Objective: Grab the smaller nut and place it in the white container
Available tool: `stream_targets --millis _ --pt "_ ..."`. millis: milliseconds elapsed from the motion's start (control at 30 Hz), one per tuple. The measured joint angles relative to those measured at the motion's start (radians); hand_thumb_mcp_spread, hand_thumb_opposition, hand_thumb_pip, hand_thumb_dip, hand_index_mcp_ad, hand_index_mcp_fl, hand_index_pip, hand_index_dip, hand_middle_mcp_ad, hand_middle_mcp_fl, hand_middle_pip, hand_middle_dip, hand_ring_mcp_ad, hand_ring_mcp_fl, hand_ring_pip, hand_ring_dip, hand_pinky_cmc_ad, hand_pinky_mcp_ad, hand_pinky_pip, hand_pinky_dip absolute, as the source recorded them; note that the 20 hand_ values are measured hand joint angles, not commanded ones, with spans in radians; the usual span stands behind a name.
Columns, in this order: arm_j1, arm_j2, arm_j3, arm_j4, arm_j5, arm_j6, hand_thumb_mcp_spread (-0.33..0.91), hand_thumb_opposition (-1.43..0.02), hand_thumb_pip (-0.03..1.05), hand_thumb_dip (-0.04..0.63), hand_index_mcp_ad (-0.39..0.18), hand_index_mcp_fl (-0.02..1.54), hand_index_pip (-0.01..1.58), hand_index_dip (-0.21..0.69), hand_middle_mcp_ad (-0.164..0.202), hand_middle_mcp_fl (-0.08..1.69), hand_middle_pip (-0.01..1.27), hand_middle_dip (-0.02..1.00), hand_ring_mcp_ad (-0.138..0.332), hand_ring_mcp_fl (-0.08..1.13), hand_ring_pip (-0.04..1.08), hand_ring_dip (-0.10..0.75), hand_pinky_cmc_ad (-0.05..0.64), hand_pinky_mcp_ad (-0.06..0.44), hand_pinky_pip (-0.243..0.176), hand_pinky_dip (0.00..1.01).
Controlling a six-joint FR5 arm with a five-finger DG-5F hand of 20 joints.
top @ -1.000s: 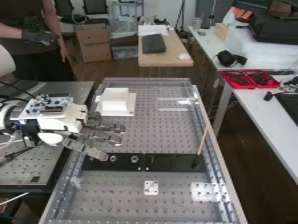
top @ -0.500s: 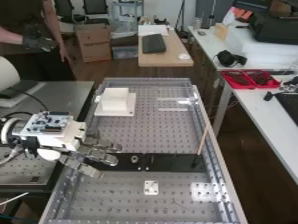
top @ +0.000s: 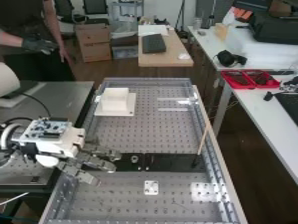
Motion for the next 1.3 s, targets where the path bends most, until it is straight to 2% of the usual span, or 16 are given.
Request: stream_targets --millis 467,667,800,867,1300 --pt "-0.019 -0.035 -0.006 0.056 -0.065 -0.085 0.39 -0.86 0.75 0.239 -0.161 0.01 1.55 0.204 0.031 0.00 0.13 0.20 0.147 0.00 0.09 0.091 0.380 0.295 -0.042 0.18" --pt "-0.022 -0.045 -0.012 0.082 -0.071 -0.099 0.39 -0.86 0.75 0.239 -0.161 0.01 1.55 0.204 0.031 0.00 0.13 0.20 0.145 0.00 0.09 0.091 0.380 0.297 -0.042 0.18" --pt "-0.022 -0.051 -0.007 0.080 -0.063 -0.103 0.39 -0.86 0.75 0.239 -0.164 0.01 1.55 0.204 0.030 0.00 0.13 0.20 0.141 0.00 0.09 0.093 0.384 0.278 -0.042 0.18" --pt "-0.023 -0.052 -0.004 0.078 -0.059 -0.101 0.39 -0.86 0.75 0.239 -0.155 0.01 1.55 0.204 0.030 0.00 0.13 0.20 0.129 0.00 0.09 0.093 0.374 0.278 -0.042 0.18" --pt "-0.021 -0.056 0.002 0.066 -0.066 -0.107 0.40 -0.86 0.75 0.239 -0.166 0.01 1.55 0.204 0.024 0.00 0.13 0.20 0.129 0.00 0.09 0.093 0.367 0.278 -0.028 0.18"
